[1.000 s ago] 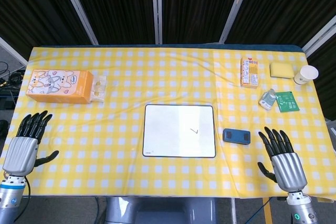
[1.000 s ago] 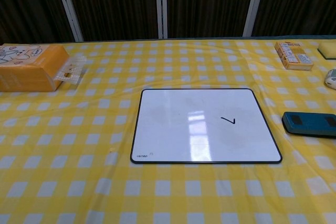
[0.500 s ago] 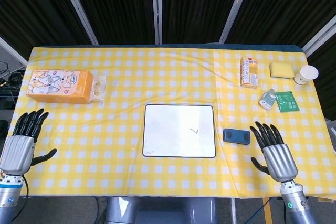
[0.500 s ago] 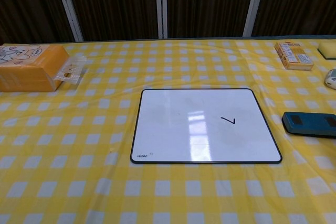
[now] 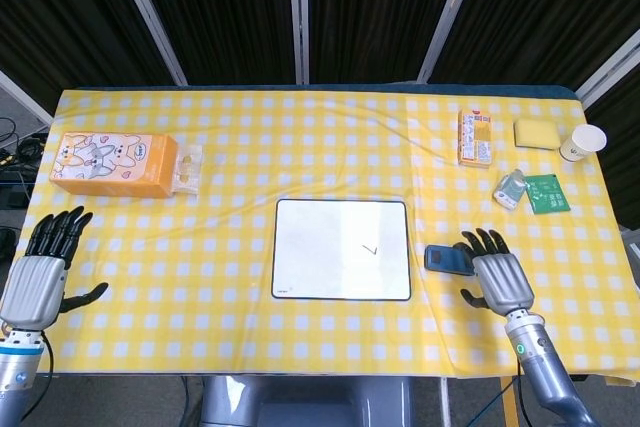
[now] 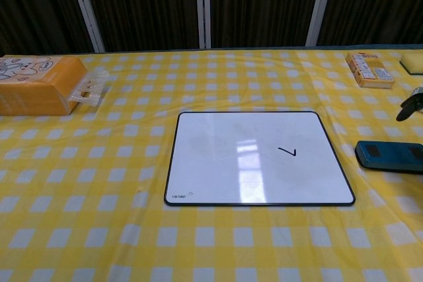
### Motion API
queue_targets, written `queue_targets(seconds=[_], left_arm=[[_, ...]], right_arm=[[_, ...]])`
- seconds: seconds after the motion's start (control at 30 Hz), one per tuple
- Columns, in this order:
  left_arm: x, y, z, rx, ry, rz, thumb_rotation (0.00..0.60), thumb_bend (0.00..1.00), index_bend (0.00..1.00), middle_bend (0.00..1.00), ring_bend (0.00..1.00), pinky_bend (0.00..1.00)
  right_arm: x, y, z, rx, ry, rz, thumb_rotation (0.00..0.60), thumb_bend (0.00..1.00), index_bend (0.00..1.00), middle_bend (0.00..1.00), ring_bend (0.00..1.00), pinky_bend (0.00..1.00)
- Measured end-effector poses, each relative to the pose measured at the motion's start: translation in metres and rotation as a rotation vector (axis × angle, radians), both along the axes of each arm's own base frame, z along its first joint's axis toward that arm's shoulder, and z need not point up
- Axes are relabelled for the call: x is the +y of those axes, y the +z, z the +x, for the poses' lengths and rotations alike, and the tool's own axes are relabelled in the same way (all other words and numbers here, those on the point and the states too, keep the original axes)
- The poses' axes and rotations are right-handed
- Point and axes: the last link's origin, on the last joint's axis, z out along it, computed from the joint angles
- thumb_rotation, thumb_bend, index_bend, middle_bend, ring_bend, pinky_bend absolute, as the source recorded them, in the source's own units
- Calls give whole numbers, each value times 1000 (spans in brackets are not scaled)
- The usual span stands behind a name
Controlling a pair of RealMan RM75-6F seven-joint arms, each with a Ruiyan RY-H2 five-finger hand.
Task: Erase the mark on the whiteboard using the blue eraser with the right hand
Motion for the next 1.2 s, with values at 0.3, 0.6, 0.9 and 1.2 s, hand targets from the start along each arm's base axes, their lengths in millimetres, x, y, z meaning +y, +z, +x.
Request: queue_targets(seconds=[0.3, 0.6, 0.9, 1.2], left_arm=[[3, -2, -1, 3, 10, -6, 600, 8, 0, 0, 0, 0], [6, -4, -4, 5, 21, -15, 600, 9, 0, 0, 0, 0], [10, -6, -7, 5, 31, -26, 600, 9, 0, 0, 0, 0], [11, -7, -7, 2, 31, -30, 600, 8, 0, 0, 0, 0]], right_arm=[[-17, -8, 11, -17, -64, 42, 600, 170, 211, 80, 0, 0], [-33, -26, 19, -3, -153, 60, 600, 191, 274, 100, 0, 0], [-46, -42, 21, 35, -207, 32, 600, 201, 293, 99, 0, 0], [-47, -48, 22, 55, -225, 29, 600, 216, 288, 93, 0, 0]])
